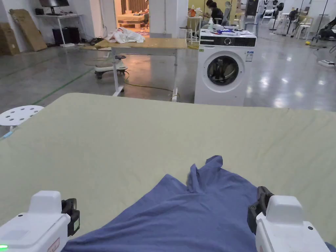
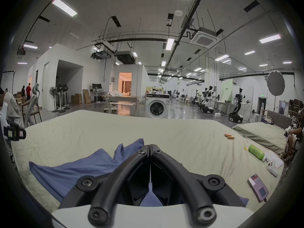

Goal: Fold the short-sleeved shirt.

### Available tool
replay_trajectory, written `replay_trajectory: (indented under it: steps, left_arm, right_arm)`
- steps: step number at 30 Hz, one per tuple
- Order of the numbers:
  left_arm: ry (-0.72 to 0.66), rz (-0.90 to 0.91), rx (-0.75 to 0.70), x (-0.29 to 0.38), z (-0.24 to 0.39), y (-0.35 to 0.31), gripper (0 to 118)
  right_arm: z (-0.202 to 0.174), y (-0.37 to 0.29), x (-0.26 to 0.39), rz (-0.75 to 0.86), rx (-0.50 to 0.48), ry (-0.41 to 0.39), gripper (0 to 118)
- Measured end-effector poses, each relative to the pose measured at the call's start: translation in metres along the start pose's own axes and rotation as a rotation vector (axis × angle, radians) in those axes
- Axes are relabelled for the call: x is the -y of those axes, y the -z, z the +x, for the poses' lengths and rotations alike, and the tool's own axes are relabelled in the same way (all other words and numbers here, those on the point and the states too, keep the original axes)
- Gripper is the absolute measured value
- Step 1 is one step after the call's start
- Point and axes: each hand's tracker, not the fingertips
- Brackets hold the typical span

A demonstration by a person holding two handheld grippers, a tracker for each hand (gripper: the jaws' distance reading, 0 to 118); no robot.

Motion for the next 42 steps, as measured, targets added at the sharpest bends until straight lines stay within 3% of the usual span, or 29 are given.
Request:
replay_trajectory:
  steps: [7,9,12,14,18,20,22,25,30,34,36,37,39,42]
  left_arm:
    - [-0.155,-0.246,0.037,0.017,-0.046,0.024,0]
    - [-0.163,-0.303,0.026,0.02,-0.049,0.034,14]
    - [-0.181,-0.364,0.021,0.021,-0.044,0.051,45]
    - [-0.188,-0.39,0.01,0.026,-0.041,0.064,49]
    - [-0.132,-0.512,-0.028,0.042,-0.024,0.086,45]
    - [-0.107,-0.437,-0.085,0.039,-0.014,0.077,42]
    - [-0.079,-0.445,-0.085,0.037,-0.004,0.076,30]
    - [-0.085,-0.445,-0.05,0.036,-0.005,0.078,1]
    - [-0.104,-0.429,-0.023,0.034,-0.015,0.074,0]
    - [-0.112,-0.403,-0.025,0.032,-0.018,0.069,0]
    - [-0.098,-0.393,-0.03,0.032,-0.016,0.07,0]
    - [-0.081,-0.389,-0.035,0.031,-0.014,0.069,0]
    - [-0.064,-0.387,-0.044,0.03,-0.011,0.069,0]
    - [-0.07,-0.382,-0.051,0.029,-0.011,0.069,0]
  right_arm:
    - [-0.005,0.014,0.015,-0.063,-0.02,-0.002,0]
    - [-0.006,0.018,0.018,-0.081,-0.021,-0.014,0]
    - [-0.007,0.024,0.025,-0.106,-0.022,-0.024,0]
    - [-0.007,0.028,0.03,-0.126,-0.02,-0.031,0]
    - [-0.007,0.036,0.037,-0.163,-0.016,-0.035,0]
    - [-0.006,0.041,0.039,-0.178,-0.016,-0.034,0]
    - [-0.005,0.048,0.041,-0.191,-0.015,-0.036,0]
    - [-0.002,0.068,0.04,-0.211,-0.025,-0.036,0]
    - [0.016,0.146,0.024,-0.311,-0.084,-0.031,2]
    - [0.033,0.237,0.011,-0.452,-0.164,-0.066,18]
    - [0.035,0.277,0.01,-0.545,-0.202,-0.124,56]
    - [0.038,0.294,0.011,-0.563,-0.222,-0.126,65]
    - [0.041,0.321,0.014,-0.602,-0.209,-0.161,69]
    - [0.049,0.357,0.025,-0.64,-0.211,-0.124,72]
